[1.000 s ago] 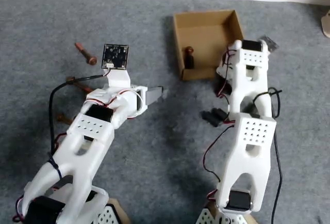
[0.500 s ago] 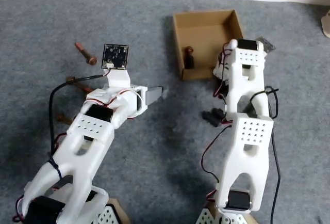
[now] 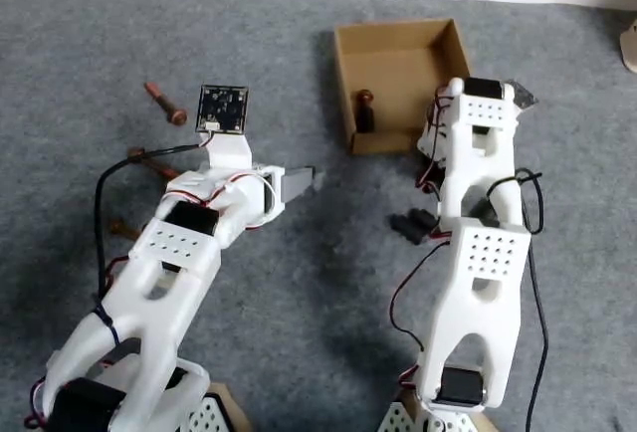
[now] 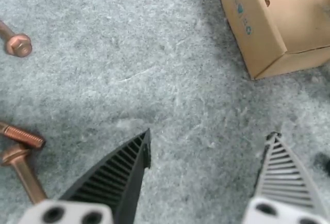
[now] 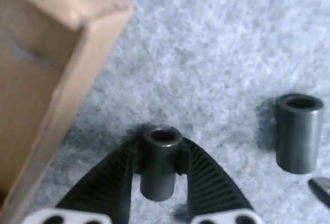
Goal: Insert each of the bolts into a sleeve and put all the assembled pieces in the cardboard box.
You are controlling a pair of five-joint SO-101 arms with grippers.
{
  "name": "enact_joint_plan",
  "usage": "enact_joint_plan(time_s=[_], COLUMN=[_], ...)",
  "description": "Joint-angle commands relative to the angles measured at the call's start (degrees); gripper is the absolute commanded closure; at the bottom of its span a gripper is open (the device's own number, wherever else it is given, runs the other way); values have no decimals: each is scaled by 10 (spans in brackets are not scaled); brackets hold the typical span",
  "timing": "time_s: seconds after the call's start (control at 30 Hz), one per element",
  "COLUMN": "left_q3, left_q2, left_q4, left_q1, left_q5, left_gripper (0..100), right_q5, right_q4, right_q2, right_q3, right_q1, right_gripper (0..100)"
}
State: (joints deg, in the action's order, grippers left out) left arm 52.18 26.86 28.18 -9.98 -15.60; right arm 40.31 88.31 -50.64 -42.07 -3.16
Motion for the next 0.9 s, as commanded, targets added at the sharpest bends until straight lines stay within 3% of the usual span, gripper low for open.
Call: enact_joint_plan(time_s=[0.0,0.23,0.4,0.6,0.87], left_q3=[-44,-143,-245,-438,-572], left_q2=[3,-16,-142,-302,-351], left_q4=[12,156,198,317,417], left_q1=[31,81,109,164,237], left_q5=[-15,-70,-98,-105,-110], left_gripper=[681,681,681,681,681], right_q5=[4,2,-12,-55,-111], right_q4=[34,102,109,109,109], right_q2=[26,47,54,54,54], right_q3=[-2,-18,-15,-15,-15], right_q1=[22,55,63,91,121], right_gripper=[993,993,993,993,993])
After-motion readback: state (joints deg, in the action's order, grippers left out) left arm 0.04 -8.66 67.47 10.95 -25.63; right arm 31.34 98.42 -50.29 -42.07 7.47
